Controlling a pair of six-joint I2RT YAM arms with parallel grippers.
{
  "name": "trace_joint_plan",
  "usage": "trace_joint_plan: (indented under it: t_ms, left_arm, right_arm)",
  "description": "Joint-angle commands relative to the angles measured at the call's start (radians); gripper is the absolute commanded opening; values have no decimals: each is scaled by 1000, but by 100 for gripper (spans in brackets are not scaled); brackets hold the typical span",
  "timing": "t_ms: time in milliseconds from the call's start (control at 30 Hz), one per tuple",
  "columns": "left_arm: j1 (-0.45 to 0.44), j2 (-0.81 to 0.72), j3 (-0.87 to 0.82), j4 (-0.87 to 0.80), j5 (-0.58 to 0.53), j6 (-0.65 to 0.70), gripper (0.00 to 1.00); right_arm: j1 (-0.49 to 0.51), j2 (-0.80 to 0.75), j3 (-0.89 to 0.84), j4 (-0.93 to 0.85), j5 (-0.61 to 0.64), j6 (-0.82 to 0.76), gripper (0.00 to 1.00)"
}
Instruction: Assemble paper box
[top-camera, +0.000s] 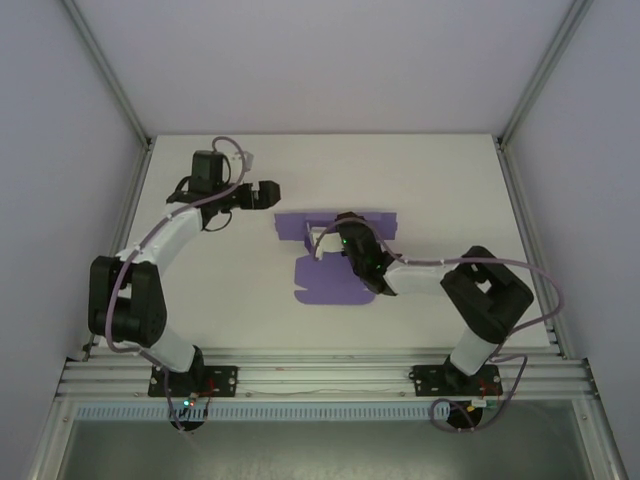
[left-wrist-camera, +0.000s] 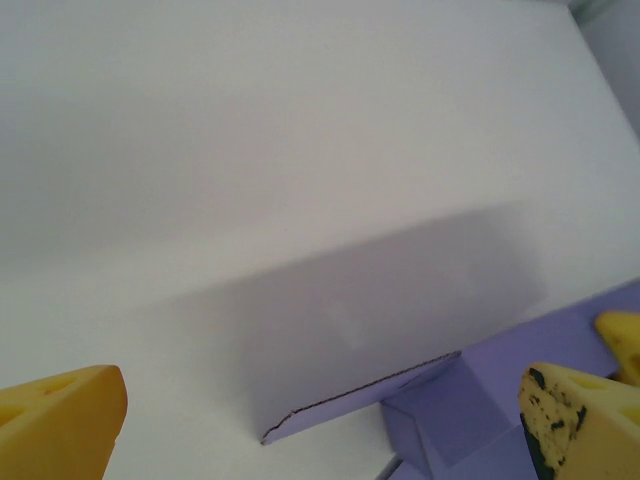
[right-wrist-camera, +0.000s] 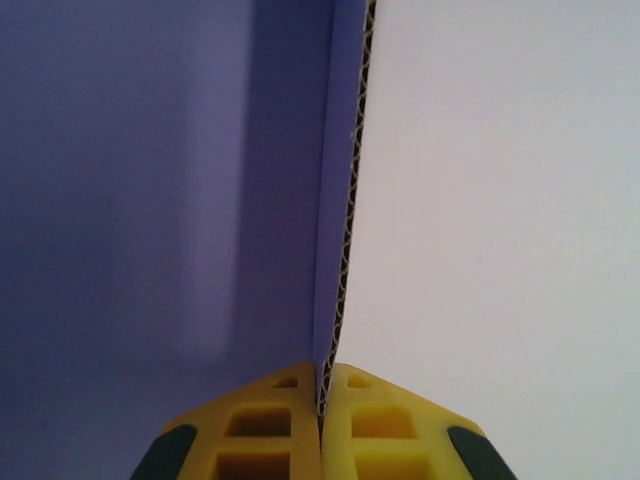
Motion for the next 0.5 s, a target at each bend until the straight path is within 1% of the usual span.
trace_joint_plan:
  t_ms: [0,67,133,167,267,300,367,467]
  left_arm:
    - [5,77,57,-162,81,327,100]
    - [3,112,69,-189,89,403,100]
    - [3,158,88,-199,70,438,100]
    - [3,192,118,-230,74,462,98]
    - [-2,293,240,-366,168,549,94]
    - [-8,313,269,-388,173,562,93]
    - [-23,359,311,-401,146,566,90]
    - [-52,403,363,-460,157,609,83]
  right_arm:
    - [5,40,-13,183,20,-97,0]
    - [6,19,-2,131,12,-46,0]
    - [6,-12,8,59,-4,10,0]
    - [7,-22,12,27,-8,29,0]
    - [11,-34,15,8,-5,35,0]
    - [12,-35,17,3,0,35,0]
    - [14,-36,25,-11,8,47,0]
    - [14,-34,35,-30,13,71,0]
